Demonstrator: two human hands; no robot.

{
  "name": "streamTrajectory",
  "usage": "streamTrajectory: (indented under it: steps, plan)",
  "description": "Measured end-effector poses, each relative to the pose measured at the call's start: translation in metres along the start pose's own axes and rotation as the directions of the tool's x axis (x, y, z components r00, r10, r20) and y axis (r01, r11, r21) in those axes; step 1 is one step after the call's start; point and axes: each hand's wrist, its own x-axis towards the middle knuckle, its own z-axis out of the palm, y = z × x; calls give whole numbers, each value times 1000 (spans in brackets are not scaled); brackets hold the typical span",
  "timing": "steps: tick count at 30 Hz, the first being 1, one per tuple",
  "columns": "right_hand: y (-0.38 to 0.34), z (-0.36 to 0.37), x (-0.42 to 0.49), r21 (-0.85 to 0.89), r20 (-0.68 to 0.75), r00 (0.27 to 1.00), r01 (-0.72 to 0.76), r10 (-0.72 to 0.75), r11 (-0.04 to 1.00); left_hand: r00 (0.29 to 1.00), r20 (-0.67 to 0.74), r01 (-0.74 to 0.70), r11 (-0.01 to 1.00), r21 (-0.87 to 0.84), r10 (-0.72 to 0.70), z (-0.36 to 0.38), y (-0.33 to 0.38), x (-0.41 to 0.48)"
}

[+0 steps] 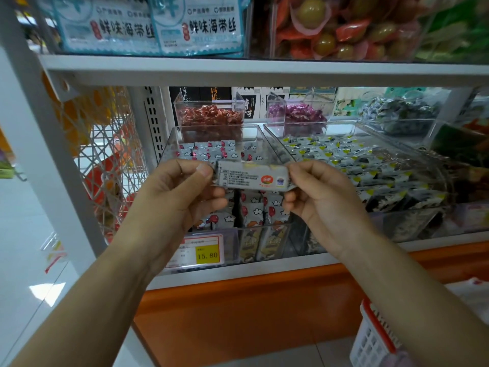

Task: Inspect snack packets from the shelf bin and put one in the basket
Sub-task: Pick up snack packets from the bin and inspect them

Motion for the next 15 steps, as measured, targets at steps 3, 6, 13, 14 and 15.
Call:
streamTrajectory:
  steps: [3,6,13,14,15]
  plan:
    - [0,-2,-1,-185,41,990,137,-132,973,997,-13,74,995,-65,-75,0,4,2]
    - [-1,-3,-3,-335,91,971,238,-220,912,995,24,101,995,-22,-100,0,5,2]
    - [-1,-2,-5,-305,98,981,191,-168,933,992,122,-63,952,300,27,-8,3,-2]
    - [1,-1,-5,-330,94,981,190,-169,925,990,134,-83,934,348,38,-9,3,-2]
    - [2,-1,-4,-353,89,982,187,-166,917,990,138,-96,913,397,44,-9,3,-3]
